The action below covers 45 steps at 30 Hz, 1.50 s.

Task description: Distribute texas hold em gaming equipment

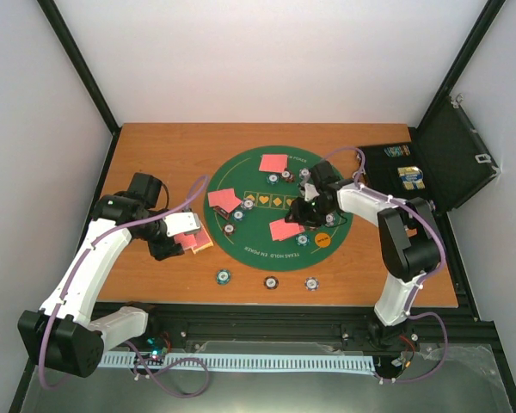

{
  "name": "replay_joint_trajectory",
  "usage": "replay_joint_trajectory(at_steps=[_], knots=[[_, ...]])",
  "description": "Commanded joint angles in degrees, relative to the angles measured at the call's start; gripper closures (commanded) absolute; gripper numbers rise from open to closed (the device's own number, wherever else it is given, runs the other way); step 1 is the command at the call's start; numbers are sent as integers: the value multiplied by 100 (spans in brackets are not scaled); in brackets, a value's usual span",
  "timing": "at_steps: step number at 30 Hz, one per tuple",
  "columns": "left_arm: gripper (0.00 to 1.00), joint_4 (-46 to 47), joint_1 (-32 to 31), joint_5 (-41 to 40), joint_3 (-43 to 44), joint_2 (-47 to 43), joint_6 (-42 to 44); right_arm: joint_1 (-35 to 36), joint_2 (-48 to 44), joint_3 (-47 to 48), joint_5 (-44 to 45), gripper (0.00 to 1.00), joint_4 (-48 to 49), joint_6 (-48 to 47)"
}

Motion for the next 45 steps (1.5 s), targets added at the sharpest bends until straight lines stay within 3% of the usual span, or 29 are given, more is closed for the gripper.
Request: replay_joint_trajectory(at_steps=[1, 7, 15, 23, 34, 40, 45], knots=[[99, 19, 6, 66, 178, -95, 129, -71, -273, 443, 726, 51, -575, -161], [99, 22, 6, 71, 167, -119, 131, -46, -339, 770, 1022, 48, -671, 6], [99, -4, 6, 42, 119, -186, 127, 567, 546, 1195, 953, 50, -268, 288], [99, -83, 6, 14, 102, -216, 125, 744, 1146, 1227, 886, 53, -13, 365], [99, -92, 6, -35, 126, -166, 140, 841, 550, 557, 720, 54, 269, 433], [99, -81, 6, -36, 79, -177, 130, 837, 575, 1118, 667, 54, 169, 481], [99, -53, 6, -65, 78, -206, 160, 835, 1150, 1659, 708, 54, -56, 397]])
